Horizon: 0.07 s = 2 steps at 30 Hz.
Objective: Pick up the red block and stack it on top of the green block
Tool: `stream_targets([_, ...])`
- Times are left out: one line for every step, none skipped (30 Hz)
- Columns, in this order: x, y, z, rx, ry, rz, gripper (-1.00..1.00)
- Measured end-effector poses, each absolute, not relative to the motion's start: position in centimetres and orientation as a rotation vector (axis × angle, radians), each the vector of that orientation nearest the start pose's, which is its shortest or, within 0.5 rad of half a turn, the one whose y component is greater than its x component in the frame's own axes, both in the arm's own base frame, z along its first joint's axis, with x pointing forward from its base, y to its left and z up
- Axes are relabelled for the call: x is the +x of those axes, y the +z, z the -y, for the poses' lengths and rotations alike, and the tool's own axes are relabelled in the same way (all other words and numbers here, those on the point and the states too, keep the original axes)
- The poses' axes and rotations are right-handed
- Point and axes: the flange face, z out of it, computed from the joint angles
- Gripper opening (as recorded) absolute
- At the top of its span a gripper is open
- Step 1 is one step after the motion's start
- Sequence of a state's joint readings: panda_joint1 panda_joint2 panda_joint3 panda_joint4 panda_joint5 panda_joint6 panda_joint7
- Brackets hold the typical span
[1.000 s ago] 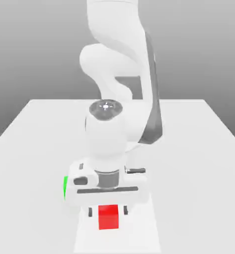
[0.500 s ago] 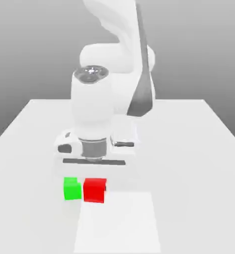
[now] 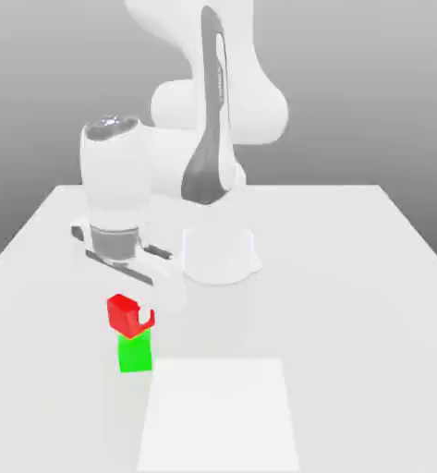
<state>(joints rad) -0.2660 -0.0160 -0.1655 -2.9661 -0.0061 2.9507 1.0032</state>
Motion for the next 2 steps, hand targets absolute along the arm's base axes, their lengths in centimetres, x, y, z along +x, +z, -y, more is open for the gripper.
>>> stream_targets([29.07,18.20,13.26,-2.373,0.000,-2.056,1.00])
stream_targets([29.08,18.20,13.25,-2.374,0.000,-2.055,1.00])
